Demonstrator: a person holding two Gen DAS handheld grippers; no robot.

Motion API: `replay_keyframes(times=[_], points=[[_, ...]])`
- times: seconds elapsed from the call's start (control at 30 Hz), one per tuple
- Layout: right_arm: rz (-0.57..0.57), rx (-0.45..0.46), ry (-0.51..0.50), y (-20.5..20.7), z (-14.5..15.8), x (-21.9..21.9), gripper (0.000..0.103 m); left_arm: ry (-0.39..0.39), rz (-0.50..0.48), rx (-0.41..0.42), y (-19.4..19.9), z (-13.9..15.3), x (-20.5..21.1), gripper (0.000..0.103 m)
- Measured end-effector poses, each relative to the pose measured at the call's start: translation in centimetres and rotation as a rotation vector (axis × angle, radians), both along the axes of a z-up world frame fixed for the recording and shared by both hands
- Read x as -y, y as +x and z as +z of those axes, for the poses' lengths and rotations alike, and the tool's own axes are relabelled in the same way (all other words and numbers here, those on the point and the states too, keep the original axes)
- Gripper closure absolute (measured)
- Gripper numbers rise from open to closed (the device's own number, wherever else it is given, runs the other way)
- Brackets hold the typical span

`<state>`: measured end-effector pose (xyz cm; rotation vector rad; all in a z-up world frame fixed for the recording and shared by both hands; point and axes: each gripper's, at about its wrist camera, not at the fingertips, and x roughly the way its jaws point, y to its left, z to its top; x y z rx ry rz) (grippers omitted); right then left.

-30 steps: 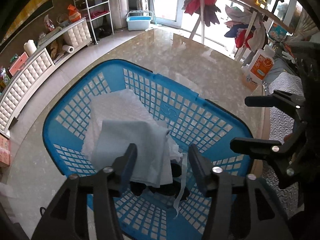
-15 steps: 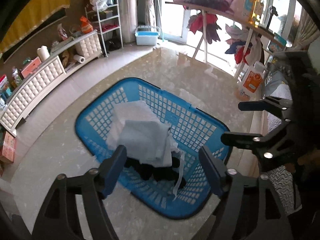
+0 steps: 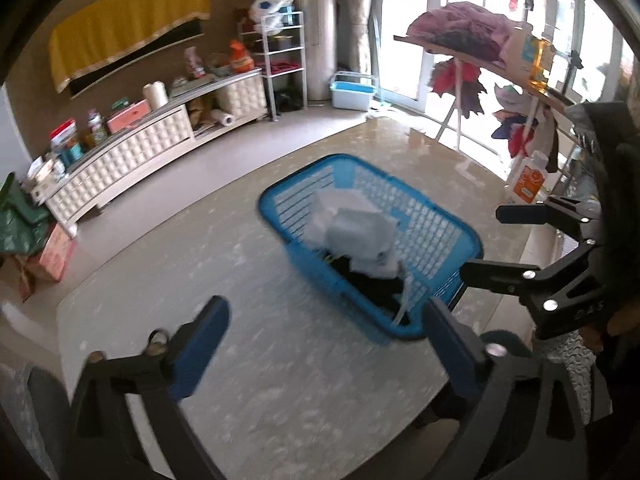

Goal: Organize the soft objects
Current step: 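Withdraw the left tool and reach the right tool to the black rubber ring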

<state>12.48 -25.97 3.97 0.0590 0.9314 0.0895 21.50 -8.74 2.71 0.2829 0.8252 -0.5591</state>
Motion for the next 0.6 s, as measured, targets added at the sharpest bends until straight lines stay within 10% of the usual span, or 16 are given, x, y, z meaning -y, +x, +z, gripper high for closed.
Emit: replay_keyframes(times=[0.6], points=[[0.255,-0.027,-0.043,4.9,-2.4,-12.1,0.000,-0.019,0.295,-0.026,-2.4,-1.0,-17.1,0.000]])
